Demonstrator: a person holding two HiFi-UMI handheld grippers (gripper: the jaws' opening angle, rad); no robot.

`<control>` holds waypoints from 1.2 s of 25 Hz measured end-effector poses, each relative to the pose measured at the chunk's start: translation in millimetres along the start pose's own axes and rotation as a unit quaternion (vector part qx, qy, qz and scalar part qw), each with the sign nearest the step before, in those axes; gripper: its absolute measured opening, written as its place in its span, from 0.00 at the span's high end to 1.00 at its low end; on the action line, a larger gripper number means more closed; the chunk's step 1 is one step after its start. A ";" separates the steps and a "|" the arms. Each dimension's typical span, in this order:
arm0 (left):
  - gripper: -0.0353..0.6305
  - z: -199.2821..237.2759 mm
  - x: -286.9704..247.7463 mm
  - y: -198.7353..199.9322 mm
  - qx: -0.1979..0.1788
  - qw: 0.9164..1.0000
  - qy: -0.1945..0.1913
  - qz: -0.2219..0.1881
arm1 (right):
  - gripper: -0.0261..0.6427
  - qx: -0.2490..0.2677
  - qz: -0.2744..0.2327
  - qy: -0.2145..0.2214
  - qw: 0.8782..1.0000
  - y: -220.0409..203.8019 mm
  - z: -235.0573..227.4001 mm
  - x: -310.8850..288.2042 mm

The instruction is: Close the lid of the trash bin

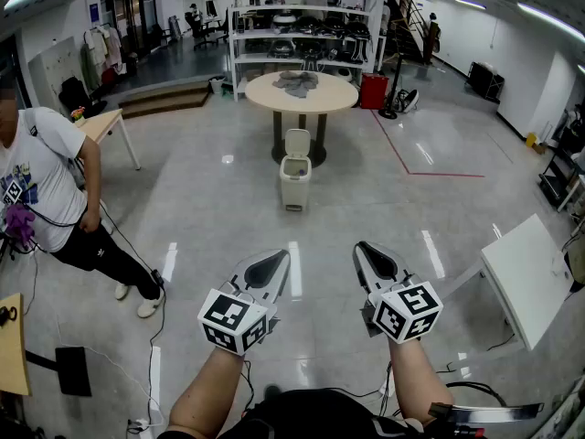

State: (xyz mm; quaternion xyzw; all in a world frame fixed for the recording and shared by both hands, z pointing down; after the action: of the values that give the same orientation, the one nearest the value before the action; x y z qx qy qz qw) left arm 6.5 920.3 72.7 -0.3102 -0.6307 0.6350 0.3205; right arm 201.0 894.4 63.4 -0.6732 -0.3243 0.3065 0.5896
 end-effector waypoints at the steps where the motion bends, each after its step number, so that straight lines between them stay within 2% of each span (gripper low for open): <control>1: 0.95 3.0 1.7 -0.4 0.000 1.000 -0.002 0.000 | 0.94 0.000 0.001 0.000 1.000 -0.2 2.5 -3.2; 11: 0.95 39.8 16.1 -10.7 0.013 1.000 -0.024 -0.004 | 0.94 0.000 0.015 -0.019 1.000 -12.0 23.2 -29.3; 16: 0.95 61.6 0.4 -14.2 0.013 0.999 -0.033 0.002 | 0.94 -0.010 0.020 -0.022 1.000 -17.9 16.3 -56.6; 22: 0.95 98.1 -58.2 -26.9 0.013 1.000 -0.022 0.011 | 0.94 -0.016 0.010 -0.008 1.000 -21.8 -28.4 -111.3; 30: 0.95 148.6 -175.3 -23.7 0.018 1.000 -0.002 0.020 | 0.94 -0.025 0.009 0.029 0.999 -12.1 -125.2 -197.3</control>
State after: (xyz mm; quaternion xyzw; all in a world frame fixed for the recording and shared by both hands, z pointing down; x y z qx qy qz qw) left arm -6.2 690.8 96.4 -0.3157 -0.6137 0.6530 0.3118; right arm 181.0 663.7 95.9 -0.6990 -0.3083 0.2845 0.5791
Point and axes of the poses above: the fingertips, and each gripper's own axes: x backward along the fingers, z to its left, y out of its top, the point moved 5 cm from there along x, backward along the fingers, and after that the axes turned 4 degrees about -x, right-handed, at the moved point
